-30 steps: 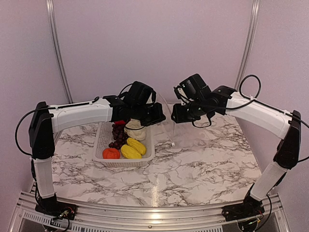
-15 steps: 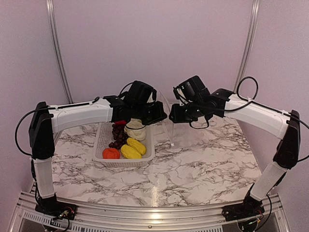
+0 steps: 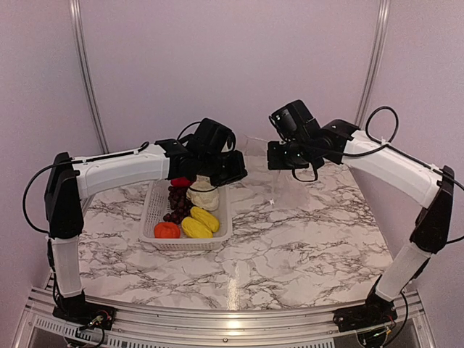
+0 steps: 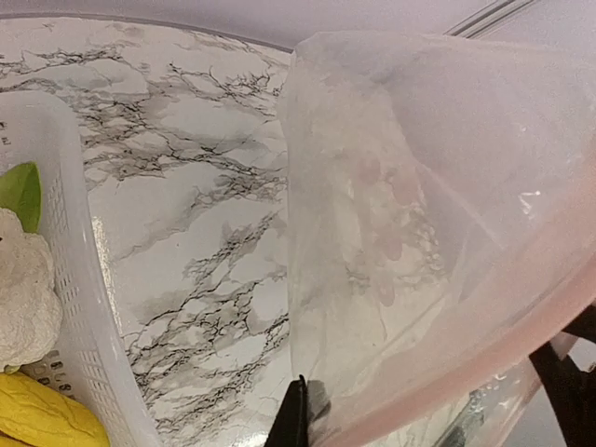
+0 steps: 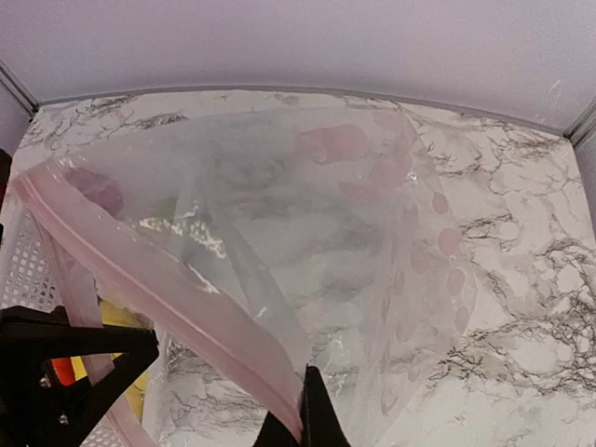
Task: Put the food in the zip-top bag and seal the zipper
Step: Open the zipper food storage bag at the center of the board.
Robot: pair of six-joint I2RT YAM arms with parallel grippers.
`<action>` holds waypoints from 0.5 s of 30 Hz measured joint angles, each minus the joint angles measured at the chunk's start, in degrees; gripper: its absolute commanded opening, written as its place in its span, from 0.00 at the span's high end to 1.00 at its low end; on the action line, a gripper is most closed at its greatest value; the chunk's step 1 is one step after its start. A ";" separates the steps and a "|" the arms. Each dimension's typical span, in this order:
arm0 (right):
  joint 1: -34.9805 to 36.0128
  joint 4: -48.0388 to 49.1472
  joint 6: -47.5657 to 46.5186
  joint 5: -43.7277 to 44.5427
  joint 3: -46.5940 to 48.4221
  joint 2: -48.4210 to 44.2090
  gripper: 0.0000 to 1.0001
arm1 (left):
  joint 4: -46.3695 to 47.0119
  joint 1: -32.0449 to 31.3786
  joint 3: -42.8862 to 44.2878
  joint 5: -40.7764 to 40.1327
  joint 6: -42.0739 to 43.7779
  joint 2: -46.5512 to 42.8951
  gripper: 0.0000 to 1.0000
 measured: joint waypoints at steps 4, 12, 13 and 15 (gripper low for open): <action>0.00 -2.93 -0.33 3.10 5.57 -2.29 1.00 | -2.93 0.20 3.19 -1.53 -0.37 1.14 0.90; 0.00 -6.25 -0.59 3.80 5.09 -1.86 1.00 | -4.11 0.22 5.20 -0.55 1.62 2.40 0.46; -0.02 -6.38 -0.61 3.74 4.68 -1.55 1.00 | -3.56 0.22 5.20 -0.07 2.56 2.40 0.41; -0.48 -6.64 -0.74 3.48 4.00 -0.76 1.00 | -1.95 0.22 5.20 1.05 4.46 2.36 0.33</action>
